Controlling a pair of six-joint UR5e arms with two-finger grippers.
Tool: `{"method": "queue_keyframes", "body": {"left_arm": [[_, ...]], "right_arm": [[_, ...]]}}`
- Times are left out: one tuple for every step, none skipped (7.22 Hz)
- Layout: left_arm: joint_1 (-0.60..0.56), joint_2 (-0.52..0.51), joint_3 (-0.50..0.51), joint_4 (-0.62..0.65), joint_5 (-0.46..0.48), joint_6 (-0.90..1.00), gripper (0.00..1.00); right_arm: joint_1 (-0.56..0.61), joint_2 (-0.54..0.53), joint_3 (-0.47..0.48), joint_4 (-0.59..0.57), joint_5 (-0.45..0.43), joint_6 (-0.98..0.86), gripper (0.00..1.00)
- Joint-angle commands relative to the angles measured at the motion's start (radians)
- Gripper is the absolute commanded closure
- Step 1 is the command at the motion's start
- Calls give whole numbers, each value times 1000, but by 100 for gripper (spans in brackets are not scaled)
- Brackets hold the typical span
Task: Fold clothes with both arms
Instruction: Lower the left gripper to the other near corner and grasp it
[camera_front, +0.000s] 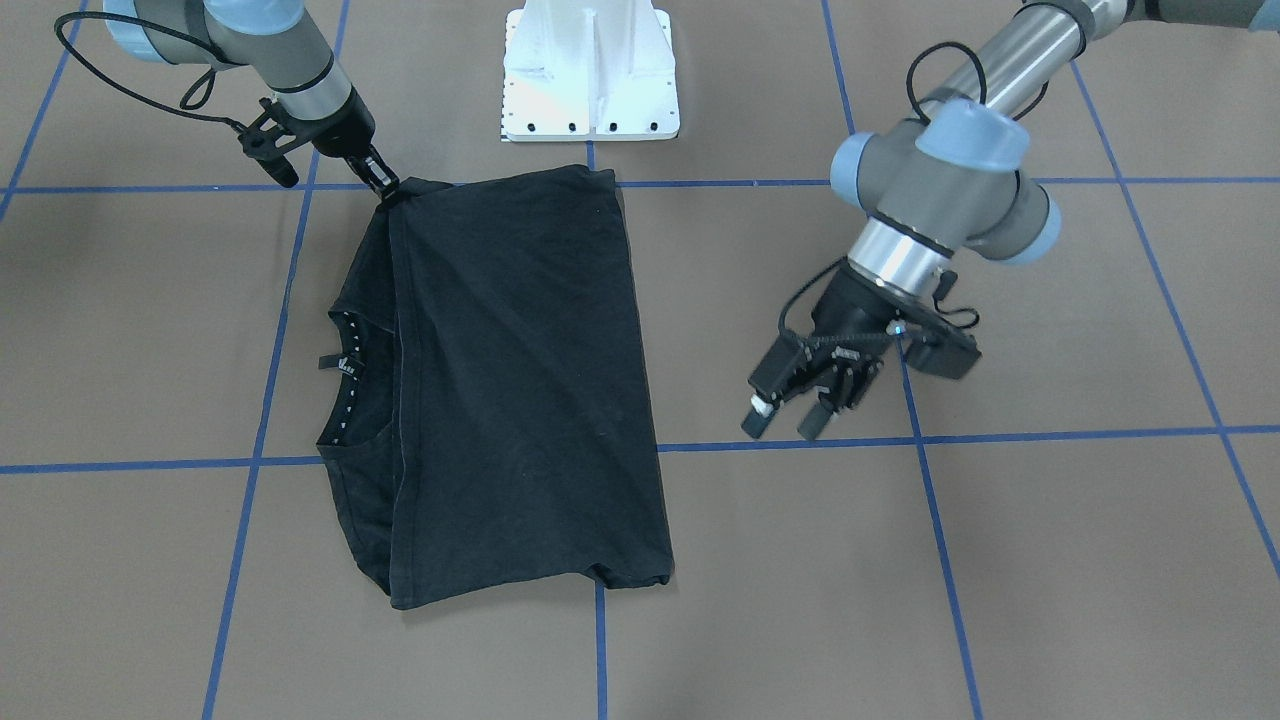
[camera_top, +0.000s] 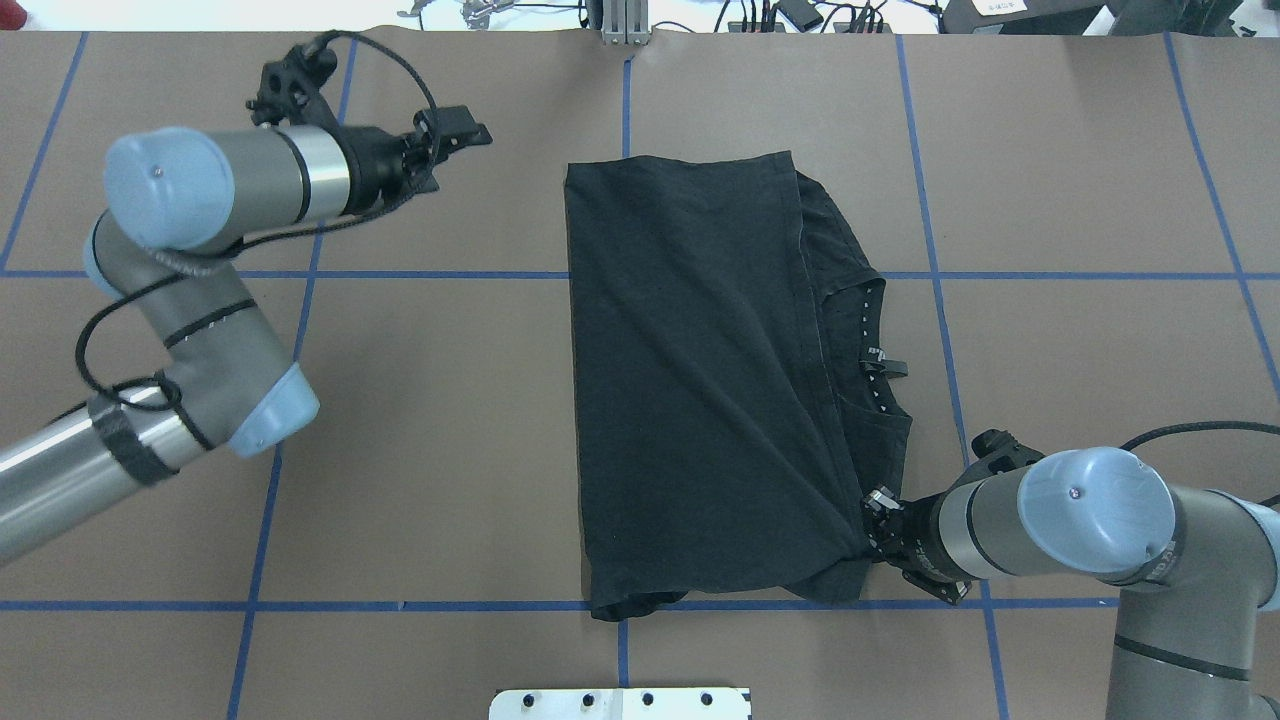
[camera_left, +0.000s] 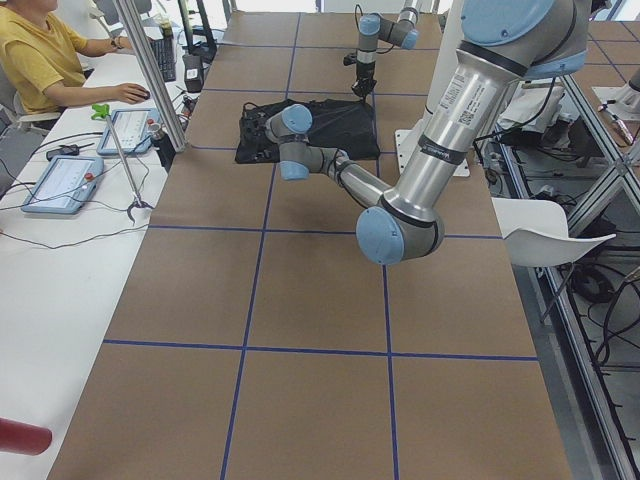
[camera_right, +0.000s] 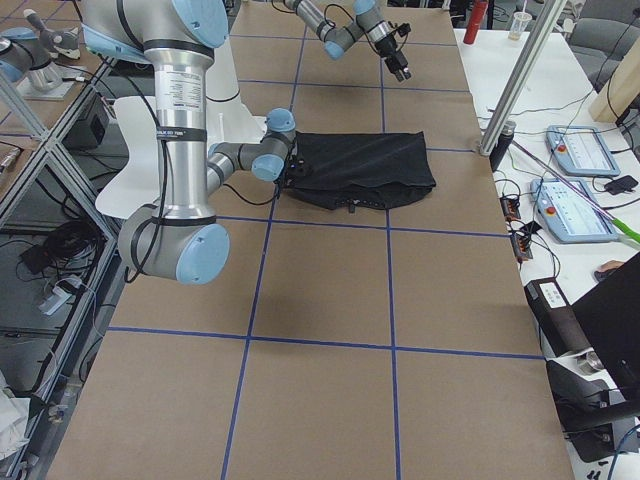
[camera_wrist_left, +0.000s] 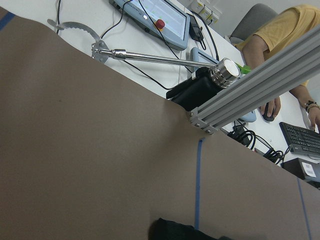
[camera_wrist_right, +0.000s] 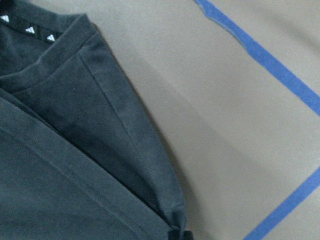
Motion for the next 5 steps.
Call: {"method": "queue_keyframes", "body": {"left_arm": [[180, 147, -211, 2, 37, -210, 1], [301, 184, -255, 5, 112, -255, 1], [387, 192, -270, 15, 134, -301, 1], [463, 192, -270, 73, 140, -318, 2], [515, 186, -270, 113, 143, -318, 6]], "right_arm": [[-51, -5, 22, -1, -8, 47, 100], [-61, -5, 37, -1, -22, 49, 100], [-62, -5, 38, -3, -28, 49, 100], [-62, -5, 38, -3, -28, 49, 100], [-62, -4, 39, -3, -28, 47, 100]]}}
